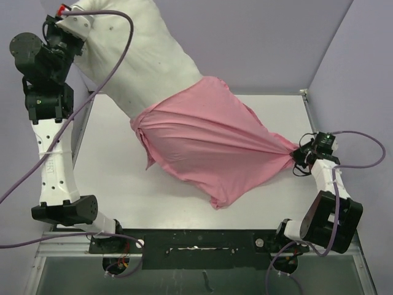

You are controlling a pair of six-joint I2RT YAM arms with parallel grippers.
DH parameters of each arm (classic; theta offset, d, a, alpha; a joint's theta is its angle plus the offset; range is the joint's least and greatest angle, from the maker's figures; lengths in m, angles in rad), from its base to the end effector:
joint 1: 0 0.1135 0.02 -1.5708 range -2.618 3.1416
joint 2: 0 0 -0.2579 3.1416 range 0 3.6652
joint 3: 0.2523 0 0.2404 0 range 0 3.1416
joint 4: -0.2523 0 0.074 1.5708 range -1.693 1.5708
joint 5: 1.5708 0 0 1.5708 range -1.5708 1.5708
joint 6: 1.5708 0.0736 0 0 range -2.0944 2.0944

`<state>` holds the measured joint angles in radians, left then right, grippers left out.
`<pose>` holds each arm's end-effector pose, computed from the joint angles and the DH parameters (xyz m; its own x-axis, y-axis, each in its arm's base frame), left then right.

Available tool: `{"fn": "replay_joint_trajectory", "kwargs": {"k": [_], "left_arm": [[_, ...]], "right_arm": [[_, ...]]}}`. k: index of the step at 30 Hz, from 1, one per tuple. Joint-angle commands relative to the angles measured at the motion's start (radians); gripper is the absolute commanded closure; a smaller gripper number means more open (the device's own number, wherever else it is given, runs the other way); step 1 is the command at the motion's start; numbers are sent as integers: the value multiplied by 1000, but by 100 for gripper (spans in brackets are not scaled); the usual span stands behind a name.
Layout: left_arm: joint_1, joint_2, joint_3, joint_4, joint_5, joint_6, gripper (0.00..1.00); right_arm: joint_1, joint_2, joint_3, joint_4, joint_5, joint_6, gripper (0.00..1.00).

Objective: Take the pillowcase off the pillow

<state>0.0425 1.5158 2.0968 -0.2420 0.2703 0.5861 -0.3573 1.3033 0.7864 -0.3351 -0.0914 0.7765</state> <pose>0.3047 -0.0067 0.5971 0.3933 0.5502 -0.7366 -0.0083 0.8032 0.5956 0.2655 -0.0919 0.1885 -0.2983 0.8563 -0.4216 0.7024 0.4961 0.5105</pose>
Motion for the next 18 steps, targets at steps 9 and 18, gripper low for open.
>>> {"fn": "replay_joint_trajectory", "kwargs": {"k": [9,18], "left_arm": [[361,19,180,473,-170,-238,100],[356,-62,57,357,-66,-536,100]], "right_arm": [[-156,-55,-6,-54,53,44,100],[-73,-65,0,23,59,-19,95]]}}
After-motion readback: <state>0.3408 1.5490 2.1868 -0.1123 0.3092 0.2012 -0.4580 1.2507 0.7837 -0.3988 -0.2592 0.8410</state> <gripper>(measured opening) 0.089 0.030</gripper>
